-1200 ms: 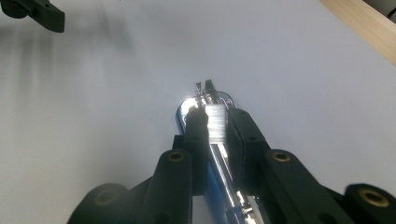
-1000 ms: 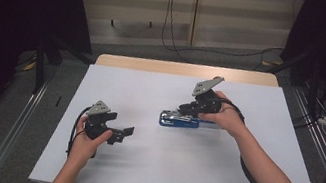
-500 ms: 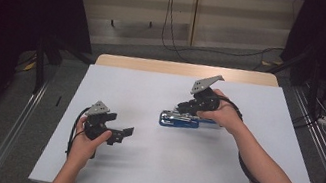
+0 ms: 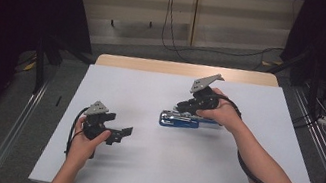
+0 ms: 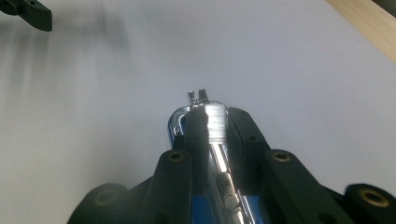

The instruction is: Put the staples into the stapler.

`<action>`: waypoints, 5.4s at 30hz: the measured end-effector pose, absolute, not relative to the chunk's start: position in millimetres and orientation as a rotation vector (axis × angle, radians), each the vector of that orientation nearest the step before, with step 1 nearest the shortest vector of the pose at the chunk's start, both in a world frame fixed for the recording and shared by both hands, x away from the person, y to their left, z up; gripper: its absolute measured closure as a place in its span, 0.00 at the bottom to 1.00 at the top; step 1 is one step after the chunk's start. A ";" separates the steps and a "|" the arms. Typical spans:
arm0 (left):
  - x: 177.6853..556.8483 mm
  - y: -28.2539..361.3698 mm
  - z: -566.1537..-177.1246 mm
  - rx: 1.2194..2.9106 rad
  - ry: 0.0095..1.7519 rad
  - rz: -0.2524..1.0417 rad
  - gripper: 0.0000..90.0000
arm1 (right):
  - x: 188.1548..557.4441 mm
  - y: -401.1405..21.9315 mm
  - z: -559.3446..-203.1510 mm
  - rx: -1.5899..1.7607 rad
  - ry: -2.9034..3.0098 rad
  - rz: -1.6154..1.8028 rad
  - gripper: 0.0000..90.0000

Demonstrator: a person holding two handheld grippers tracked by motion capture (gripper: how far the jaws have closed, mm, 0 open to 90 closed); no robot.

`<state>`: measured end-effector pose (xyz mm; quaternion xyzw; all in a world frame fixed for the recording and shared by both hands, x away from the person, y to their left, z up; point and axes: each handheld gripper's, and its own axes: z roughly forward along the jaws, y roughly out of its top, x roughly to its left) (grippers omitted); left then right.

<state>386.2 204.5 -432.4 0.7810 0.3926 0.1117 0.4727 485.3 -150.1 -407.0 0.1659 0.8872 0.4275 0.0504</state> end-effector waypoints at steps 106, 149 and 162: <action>384.7 208.2 -431.7 1.915 0.967 0.282 0.07 | 504.5 -121.4 -431.7 0.272 2.806 1.278 0.88; 383.5 199.3 -432.5 1.918 0.945 0.272 0.07 | 462.6 -166.0 -417.5 0.588 2.573 1.360 0.40; 384.6 186.6 -432.9 1.916 0.911 0.257 0.07 | 428.1 -200.1 -422.8 0.778 2.434 1.278 0.22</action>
